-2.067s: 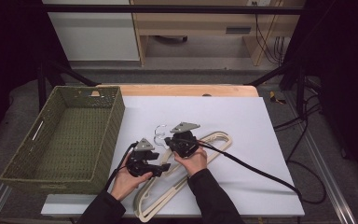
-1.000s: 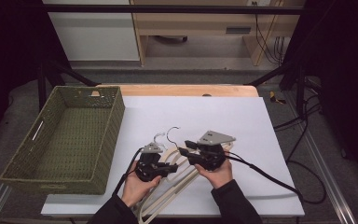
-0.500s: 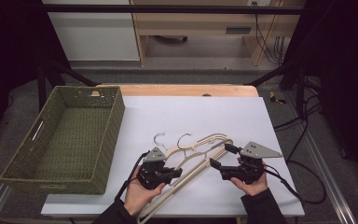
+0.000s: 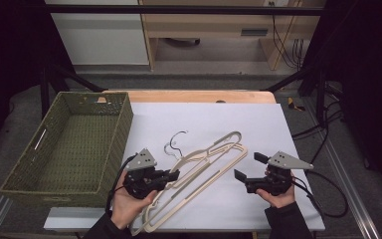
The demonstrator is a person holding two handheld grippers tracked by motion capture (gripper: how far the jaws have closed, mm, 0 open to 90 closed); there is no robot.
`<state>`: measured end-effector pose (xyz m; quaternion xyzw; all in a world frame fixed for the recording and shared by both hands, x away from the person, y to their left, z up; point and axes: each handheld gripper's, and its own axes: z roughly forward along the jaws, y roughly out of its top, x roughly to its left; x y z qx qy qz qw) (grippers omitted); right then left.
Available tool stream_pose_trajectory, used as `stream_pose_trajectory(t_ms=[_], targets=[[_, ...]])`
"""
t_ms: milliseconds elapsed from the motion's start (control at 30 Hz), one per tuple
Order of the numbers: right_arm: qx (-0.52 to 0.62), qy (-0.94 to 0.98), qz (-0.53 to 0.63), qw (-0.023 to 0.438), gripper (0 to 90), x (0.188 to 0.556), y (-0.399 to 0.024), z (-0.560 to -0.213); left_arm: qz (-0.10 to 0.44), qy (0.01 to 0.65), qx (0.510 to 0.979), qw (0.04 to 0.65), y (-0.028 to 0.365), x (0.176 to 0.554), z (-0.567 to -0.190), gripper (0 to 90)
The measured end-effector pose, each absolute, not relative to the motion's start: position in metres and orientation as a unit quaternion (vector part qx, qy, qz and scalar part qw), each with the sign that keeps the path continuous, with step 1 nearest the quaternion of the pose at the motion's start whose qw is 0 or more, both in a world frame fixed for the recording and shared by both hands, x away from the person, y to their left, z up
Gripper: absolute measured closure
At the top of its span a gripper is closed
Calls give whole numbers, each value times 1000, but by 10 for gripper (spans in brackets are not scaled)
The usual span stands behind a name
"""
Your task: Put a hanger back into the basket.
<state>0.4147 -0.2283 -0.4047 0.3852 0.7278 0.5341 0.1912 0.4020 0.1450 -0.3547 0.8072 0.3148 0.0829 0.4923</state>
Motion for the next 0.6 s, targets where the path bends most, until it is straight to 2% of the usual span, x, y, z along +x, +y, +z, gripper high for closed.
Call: stream_pose_trajectory(t_ms=[600], targets=[[391, 725, 528, 208, 29, 416, -230, -405, 145, 307, 801, 492, 208, 424, -286, 860]])
